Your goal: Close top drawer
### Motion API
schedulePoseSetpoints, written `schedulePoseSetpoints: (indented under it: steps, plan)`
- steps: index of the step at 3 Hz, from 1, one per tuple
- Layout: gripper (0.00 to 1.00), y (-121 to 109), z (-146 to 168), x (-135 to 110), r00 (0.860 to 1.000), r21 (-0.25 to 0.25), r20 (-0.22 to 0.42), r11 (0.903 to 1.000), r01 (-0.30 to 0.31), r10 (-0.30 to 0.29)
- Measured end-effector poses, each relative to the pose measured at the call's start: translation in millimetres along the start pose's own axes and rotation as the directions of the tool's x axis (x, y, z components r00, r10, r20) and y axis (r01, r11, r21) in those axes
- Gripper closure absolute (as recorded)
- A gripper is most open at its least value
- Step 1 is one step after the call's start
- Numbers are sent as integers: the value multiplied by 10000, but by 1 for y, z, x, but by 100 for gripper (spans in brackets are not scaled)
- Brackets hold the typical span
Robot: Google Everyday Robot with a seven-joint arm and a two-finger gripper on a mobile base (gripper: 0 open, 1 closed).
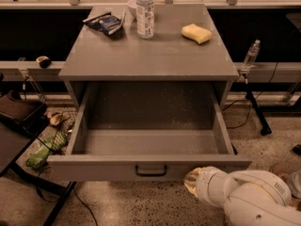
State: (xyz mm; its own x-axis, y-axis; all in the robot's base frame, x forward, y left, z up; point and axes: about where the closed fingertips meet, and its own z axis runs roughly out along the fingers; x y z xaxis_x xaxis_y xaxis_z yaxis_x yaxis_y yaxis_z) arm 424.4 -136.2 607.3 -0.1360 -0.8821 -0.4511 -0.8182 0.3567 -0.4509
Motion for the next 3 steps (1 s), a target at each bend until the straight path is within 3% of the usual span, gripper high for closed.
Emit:
schedulePoseSetpoints:
  steps: [1,2,3]
  plan:
    - [100,-7,15,-1,9993,-177,25,9991,382,-382]
    - [100,-37,46,-3,9941,-206,99,9939,1080,-1078]
    - [100,-37,47,-3,9939,-197,103,9937,1100,-1098]
